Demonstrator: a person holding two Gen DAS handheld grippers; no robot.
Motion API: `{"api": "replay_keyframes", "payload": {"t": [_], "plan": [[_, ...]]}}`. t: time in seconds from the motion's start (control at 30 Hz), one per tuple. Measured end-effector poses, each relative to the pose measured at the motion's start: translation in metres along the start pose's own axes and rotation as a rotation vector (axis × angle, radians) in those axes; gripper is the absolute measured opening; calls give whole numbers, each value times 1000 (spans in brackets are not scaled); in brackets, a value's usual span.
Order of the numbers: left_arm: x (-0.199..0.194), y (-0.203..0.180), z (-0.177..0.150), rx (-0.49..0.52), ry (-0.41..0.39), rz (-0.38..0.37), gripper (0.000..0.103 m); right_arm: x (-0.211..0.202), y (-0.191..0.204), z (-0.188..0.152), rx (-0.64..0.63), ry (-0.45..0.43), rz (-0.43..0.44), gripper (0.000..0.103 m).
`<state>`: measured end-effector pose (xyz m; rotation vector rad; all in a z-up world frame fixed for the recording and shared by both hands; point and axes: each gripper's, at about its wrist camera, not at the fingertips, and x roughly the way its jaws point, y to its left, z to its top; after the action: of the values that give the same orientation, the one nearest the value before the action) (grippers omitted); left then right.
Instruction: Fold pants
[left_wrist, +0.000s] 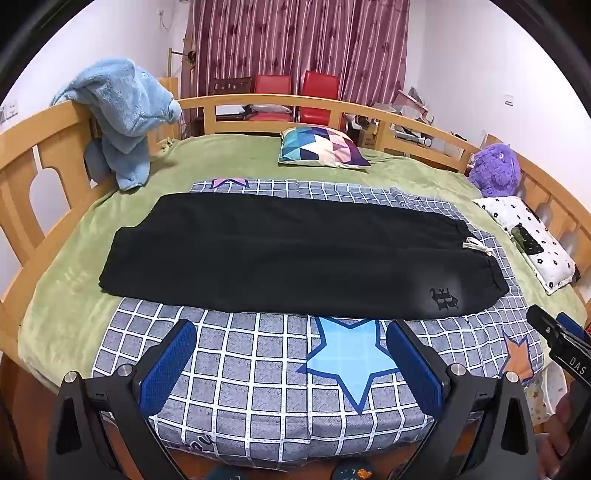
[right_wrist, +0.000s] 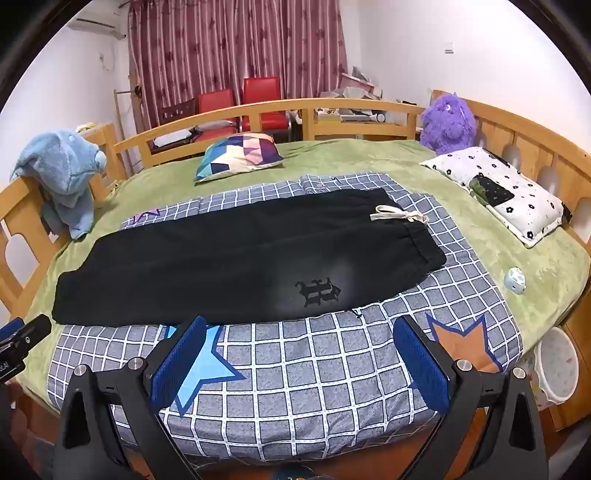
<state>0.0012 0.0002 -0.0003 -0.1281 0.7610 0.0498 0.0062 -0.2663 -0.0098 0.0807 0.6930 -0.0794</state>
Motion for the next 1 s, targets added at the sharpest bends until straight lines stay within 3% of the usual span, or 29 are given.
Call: {"api": "replay_keyframes", "payload": {"t": [1.0], "plan": [[-3,6,-1,-13,-27,26,103,-3,6,1,-8,-4,0,100]]}}
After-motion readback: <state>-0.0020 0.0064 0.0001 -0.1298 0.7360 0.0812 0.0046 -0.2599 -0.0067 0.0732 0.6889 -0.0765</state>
